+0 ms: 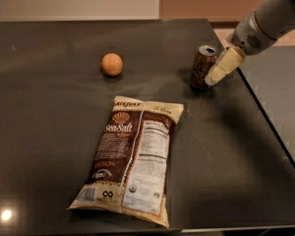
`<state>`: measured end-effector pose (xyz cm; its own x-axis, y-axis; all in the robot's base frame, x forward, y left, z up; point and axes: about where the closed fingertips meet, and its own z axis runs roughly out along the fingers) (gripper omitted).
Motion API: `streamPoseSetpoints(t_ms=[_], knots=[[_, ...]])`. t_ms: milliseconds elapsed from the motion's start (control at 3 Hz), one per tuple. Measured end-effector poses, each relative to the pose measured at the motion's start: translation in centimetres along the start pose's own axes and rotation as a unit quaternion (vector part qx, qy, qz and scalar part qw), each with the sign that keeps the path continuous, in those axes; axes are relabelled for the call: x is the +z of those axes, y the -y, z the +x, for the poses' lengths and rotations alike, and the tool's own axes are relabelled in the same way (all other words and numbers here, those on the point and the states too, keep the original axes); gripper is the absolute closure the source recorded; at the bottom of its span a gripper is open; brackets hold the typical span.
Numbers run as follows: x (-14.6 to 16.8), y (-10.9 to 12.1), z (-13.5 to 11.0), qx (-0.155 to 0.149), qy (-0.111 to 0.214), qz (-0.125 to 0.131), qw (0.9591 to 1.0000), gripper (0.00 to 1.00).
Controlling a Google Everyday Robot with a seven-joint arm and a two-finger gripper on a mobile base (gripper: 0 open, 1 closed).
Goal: Pick orange can
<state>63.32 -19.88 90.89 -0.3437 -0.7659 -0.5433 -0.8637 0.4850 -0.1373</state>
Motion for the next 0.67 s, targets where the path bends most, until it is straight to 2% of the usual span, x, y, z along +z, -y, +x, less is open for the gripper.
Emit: streamPoseSetpoints(t_ms=[667], knots=[[2.09,1.63,-1.50,0.018,0.017,-0.012,0.9996,0.00]])
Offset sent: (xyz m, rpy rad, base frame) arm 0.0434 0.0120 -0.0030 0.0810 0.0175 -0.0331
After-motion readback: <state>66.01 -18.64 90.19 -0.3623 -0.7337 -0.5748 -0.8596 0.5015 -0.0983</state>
